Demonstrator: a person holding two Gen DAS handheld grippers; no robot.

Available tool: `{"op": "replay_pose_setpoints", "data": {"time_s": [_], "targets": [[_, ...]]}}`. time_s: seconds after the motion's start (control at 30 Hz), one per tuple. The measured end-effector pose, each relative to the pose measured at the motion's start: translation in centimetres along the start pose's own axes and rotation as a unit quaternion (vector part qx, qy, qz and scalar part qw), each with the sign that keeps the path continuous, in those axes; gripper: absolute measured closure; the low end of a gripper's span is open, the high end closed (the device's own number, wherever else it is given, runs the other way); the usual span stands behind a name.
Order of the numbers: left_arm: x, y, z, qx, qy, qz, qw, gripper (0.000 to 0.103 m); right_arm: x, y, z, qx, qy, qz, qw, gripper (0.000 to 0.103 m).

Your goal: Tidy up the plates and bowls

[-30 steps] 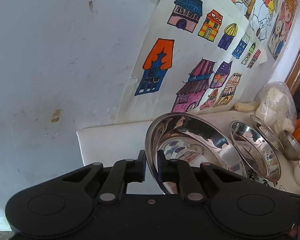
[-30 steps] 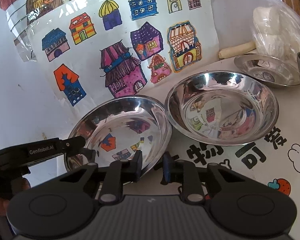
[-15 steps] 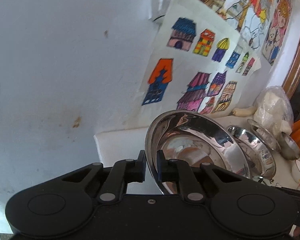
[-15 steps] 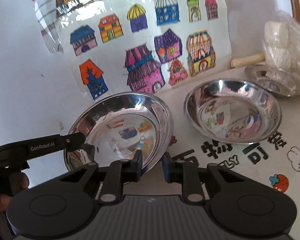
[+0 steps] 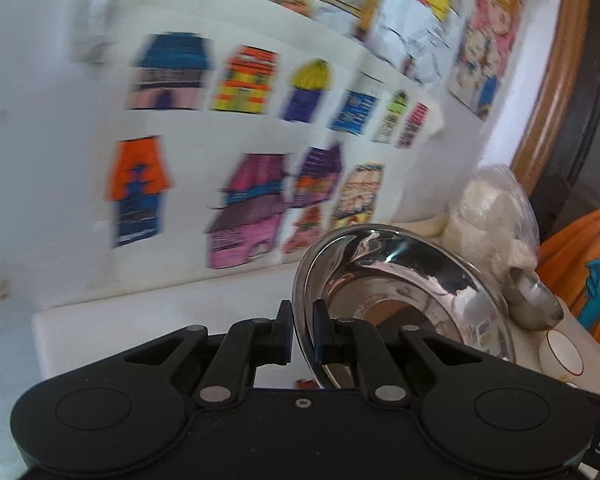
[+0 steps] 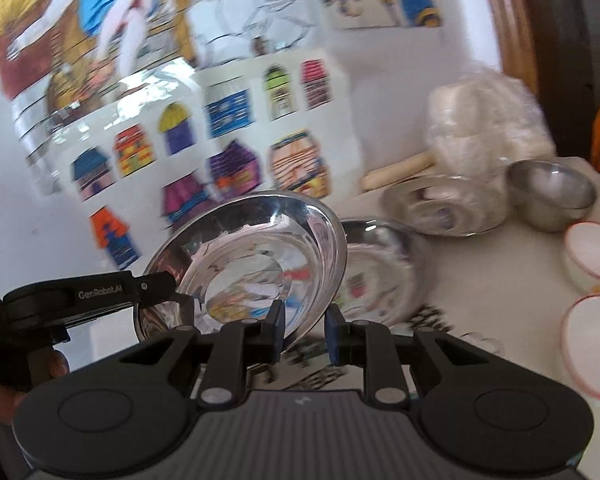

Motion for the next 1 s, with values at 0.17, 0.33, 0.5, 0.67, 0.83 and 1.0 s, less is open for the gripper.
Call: {"op": "replay_pose_setpoints", "data": {"time_s": [0.17, 0.33, 0.5, 0.67, 0.83, 1.0], "targets": [[2.8, -2.6, 0.1, 0.022, 0.021, 0.0, 0.9995, 0.093, 0.8, -2.4, 0.8, 0.008, 0.002, -0.024, 1.0, 0.079], [4.2, -3.9, -0.1, 0.046, 0.029, 0.013, 0.9984, 0.092, 2.2, -3.9, 1.1, 0.012, 0.013, -0.035, 0.999, 0.079], [5.4, -4.5, -0.3, 0.056, 0.041, 0.026, 0.9972, 0.092, 3.5, -4.6, 1.2, 0.019, 0.026, -0.039, 0.999, 0.079], [6.3, -4.6, -0.4, 0.06, 0.047, 0.035, 0.9964, 0.092, 4.3, -5.2, 1.3, 0.034, 0.034, -0.031, 0.998, 0.079], [6.6, -4.7, -0.4, 0.067, 0.047, 0.04, 0.9959, 0.091, 4.6, -5.3, 1.5, 0.034, 0.036, -0.029, 0.998, 0.079], [6.9, -4.8, -0.3, 0.07, 0.049, 0.042, 0.9954, 0.09, 4.7, -5.1, 1.6, 0.028, 0.037, -0.029, 0.998, 0.077]]}}
Point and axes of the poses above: each gripper's, at about its wrist camera, not at the fingertips, and x roughly the way its jaws point, y to its left, z to its top, the point moved 1 cm from there along x, roughly the way its jaws point, and after that the axes turned 1 degree about -y, right-handed, at the moved point
